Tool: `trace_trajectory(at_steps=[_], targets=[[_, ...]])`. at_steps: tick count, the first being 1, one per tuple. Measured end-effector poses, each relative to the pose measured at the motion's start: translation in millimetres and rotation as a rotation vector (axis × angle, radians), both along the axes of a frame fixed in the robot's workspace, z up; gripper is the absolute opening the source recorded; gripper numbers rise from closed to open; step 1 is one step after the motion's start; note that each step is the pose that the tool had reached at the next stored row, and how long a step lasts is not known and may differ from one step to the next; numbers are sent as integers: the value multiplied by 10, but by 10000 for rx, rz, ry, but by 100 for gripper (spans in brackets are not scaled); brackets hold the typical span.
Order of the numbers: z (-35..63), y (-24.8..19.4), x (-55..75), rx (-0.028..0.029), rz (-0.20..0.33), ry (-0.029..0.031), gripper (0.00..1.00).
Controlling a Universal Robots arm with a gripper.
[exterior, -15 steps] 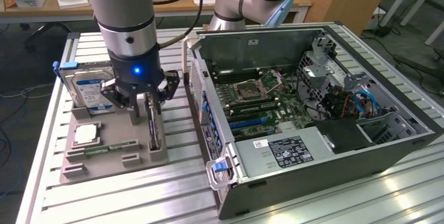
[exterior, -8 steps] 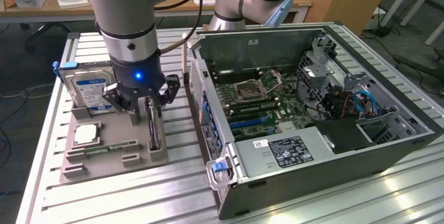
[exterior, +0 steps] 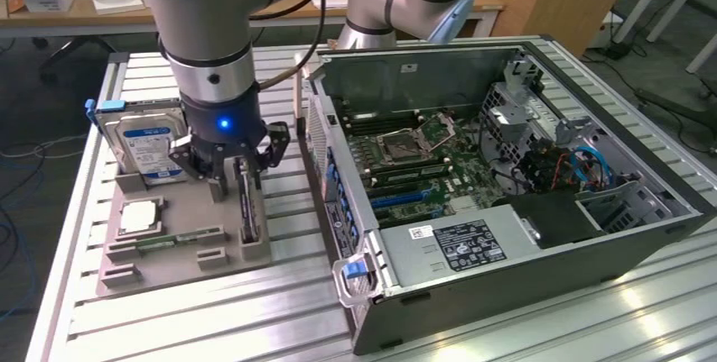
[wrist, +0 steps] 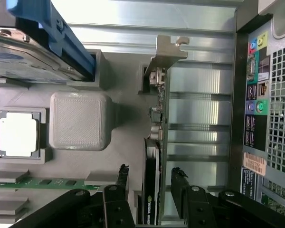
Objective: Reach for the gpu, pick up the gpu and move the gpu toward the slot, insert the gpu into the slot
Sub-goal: 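Pick up the gpu and move the gpu toward the slot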
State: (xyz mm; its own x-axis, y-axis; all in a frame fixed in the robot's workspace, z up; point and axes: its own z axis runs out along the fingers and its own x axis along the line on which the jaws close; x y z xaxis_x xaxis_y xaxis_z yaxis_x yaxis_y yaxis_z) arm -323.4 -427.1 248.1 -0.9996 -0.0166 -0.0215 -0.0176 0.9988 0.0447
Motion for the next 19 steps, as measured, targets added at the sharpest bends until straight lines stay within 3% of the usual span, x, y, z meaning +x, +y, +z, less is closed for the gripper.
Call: trace_trajectory(at_steps=[10, 19], targets=[[-119, 0, 0, 1, -189, -1, 49], [-138, 0, 0, 0, -349, -1, 49]])
